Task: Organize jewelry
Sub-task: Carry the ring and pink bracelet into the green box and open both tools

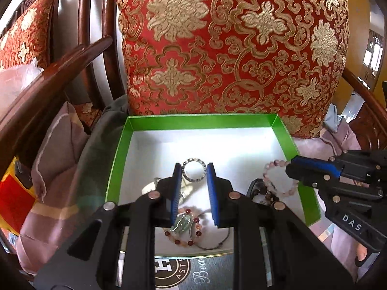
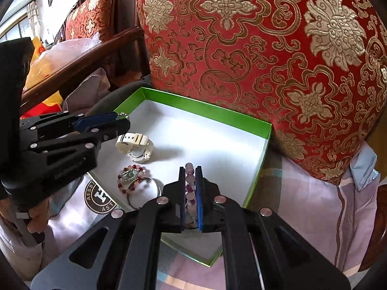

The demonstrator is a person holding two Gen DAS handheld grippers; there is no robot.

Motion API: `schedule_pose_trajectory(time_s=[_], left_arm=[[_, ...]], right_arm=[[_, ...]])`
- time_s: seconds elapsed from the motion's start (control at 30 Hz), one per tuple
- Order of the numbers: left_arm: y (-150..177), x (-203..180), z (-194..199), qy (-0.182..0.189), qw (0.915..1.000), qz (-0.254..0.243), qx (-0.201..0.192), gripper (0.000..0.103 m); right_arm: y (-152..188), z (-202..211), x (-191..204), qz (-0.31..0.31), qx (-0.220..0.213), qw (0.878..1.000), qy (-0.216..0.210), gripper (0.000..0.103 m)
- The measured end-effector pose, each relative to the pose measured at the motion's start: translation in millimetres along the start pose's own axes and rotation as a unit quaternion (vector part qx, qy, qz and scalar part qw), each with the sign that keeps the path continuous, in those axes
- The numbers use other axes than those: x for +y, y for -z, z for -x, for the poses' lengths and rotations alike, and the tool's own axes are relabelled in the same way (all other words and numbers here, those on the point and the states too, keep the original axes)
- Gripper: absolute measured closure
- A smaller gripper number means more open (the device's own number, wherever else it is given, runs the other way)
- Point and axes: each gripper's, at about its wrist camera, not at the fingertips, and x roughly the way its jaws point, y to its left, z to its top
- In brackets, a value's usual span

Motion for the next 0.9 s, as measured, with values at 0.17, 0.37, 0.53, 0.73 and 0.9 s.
schedule_pose_trajectory(time_s=[0.17, 0.37, 0.53, 0.73, 0.9], left_arm=[[9.3, -1.8, -10.2, -0.012, 0.9999, -0.005, 0.009, 0.082], [9.5, 1.0, -10.5, -0.007, 0.9999, 0.003, 0.010, 0.082], [8.8, 1.7, -9.8, -0.005, 0.9999, 0.004, 0.008, 0.082], [10.1, 1.2, -8.8, -0.008, 0.9999, 0.001, 0.007, 0.078], [8.6, 3.0, -8.5, -0.006, 1.0000, -0.001, 0.004, 0.069]], right_arm=[[3.0, -12.7, 4.7, 0.002, 0.003, 1.000, 0.008, 0.095], [10.5, -31.3, 7.9, 0.000, 0.020, 1.000, 0.006, 0.095], [11.2, -30.7, 6.8, -0.006, 0.018, 1.000, 0.004, 0.095], [11.5, -28.6, 7.3, -0.005, 0.015, 1.000, 0.006, 0.095], [10.3, -28.4, 10.0, 0.001, 0.015, 1.000, 0.014, 0.069]])
